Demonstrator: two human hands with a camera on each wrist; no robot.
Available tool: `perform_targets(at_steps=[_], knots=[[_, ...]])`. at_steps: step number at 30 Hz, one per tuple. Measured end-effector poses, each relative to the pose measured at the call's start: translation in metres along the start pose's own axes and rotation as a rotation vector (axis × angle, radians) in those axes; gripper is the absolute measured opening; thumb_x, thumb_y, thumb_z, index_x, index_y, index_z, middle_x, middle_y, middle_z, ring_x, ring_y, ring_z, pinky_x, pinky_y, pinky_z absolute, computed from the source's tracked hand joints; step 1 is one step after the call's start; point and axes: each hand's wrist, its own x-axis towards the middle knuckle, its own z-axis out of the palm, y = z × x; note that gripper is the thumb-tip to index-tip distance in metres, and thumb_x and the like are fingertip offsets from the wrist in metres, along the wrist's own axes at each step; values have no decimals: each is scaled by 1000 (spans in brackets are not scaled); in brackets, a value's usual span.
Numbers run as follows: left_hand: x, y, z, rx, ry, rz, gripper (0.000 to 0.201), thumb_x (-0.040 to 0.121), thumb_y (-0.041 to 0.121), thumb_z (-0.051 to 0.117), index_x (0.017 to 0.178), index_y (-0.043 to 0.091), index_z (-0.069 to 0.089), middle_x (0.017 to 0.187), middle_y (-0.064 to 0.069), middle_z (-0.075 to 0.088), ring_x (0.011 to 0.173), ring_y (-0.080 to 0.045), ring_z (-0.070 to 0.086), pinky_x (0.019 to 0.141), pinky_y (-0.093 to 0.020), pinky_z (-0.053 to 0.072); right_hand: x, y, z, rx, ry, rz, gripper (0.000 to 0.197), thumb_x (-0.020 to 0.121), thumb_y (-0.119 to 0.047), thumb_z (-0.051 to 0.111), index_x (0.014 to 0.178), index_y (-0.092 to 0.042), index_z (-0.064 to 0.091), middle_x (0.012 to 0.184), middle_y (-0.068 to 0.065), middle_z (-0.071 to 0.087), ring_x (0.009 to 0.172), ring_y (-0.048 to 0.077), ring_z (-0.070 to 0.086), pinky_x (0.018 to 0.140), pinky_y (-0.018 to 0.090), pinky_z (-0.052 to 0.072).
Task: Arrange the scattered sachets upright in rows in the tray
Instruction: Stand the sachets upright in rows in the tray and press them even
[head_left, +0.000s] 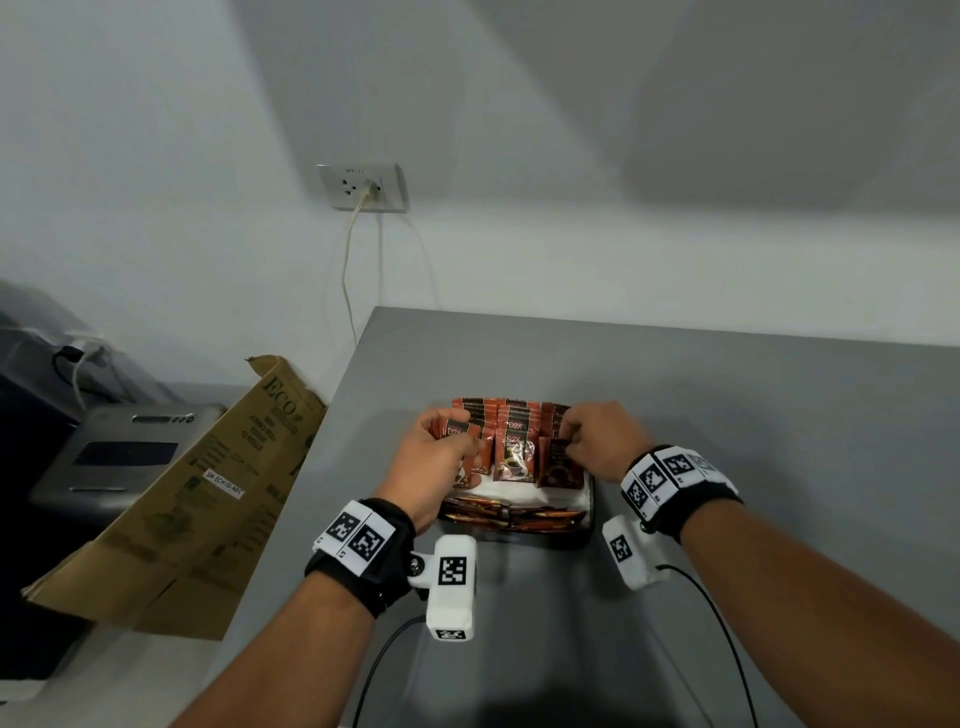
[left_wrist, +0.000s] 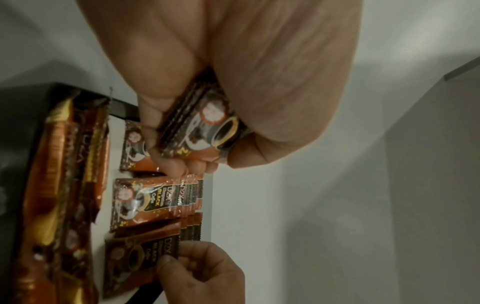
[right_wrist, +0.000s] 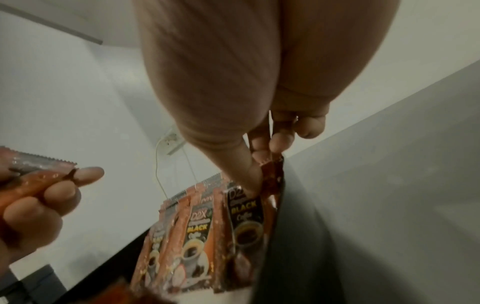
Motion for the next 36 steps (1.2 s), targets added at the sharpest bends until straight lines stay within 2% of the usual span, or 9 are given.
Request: perform_targets(at_steps=[4, 8, 10, 12, 16, 20, 23, 29, 36], knots=[[-1, -2, 0, 36, -38, -13, 45, 81, -18, 45, 117, 7, 55, 87, -13, 61, 74, -21, 60, 63, -41, 56, 1, 4, 7, -68, 56, -39, 12, 87, -13, 66, 96, -19, 71, 103, 1, 66, 92, 19, 63, 84, 38, 56], [-1, -7, 0, 133, -43, 31, 50, 78, -20, 59, 119, 9, 57, 95, -15, 65, 76, -26, 64, 79, -53, 56, -3, 3, 3, -25, 101, -41, 12, 88, -17, 68, 99, -20, 69, 104, 1, 60, 97, 20, 60, 85, 36, 53], [0, -9, 2, 216, -50, 81, 52, 73, -16, 70, 114, 14, 60, 106, -15, 66, 78, -27, 65, 77, -47, 55, -8, -4, -7, 63, 170, -80, 9, 87, -23, 70, 95, -21, 69, 99, -2, 59, 94, 17, 58, 81, 29, 49], [0, -9, 7, 240, -82, 122, 52, 71, -16, 74, 112, 12, 60, 100, -11, 69, 77, -21, 67, 74, -39, 55, -18, -22, -20, 215, 178, -143, 13, 84, -31, 75, 93, -24, 70, 94, -8, 63, 86, 9, 59, 74, 20, 44], [1, -7, 19, 219, -168, 151, 56, 69, -19, 76, 115, 6, 57, 91, -10, 71, 77, -21, 68, 75, -39, 57, -32, -55, -32, 472, -17, -257, 15, 79, -21, 80, 93, -25, 74, 87, -9, 74, 80, 3, 69, 73, 15, 53], [6, -5, 15, 215, -32, 112, 48, 78, -8, 75, 115, 13, 54, 98, -11, 68, 68, -20, 63, 58, -31, 52, -18, -54, -31, 355, 24, -197, 17, 80, -9, 78, 83, -25, 72, 80, -9, 73, 74, 4, 69, 75, 19, 54], [11, -6, 2, 186, 121, 107, 35, 84, -5, 65, 109, 18, 55, 97, -12, 66, 53, -13, 56, 51, -29, 44, -7, -52, -24, 176, -25, -135, 16, 84, -11, 76, 89, -25, 70, 90, -8, 70, 85, 8, 66, 82, 25, 55], [6, -3, -11, 175, 146, 96, 33, 87, -7, 59, 108, 17, 54, 85, -4, 64, 55, -13, 58, 56, -33, 47, 8, -59, 0, -53, -104, -104, 24, 85, 2, 60, 90, -21, 66, 93, -6, 63, 83, 14, 61, 57, 17, 38], [-1, -2, -18, 149, 131, 82, 29, 89, -8, 58, 108, 14, 54, 85, -3, 60, 46, -2, 58, 54, -29, 47, 18, -57, 9, -103, -89, -104, 25, 86, 8, 53, 89, -15, 63, 93, 2, 67, 84, 22, 65, 69, 27, 52]])
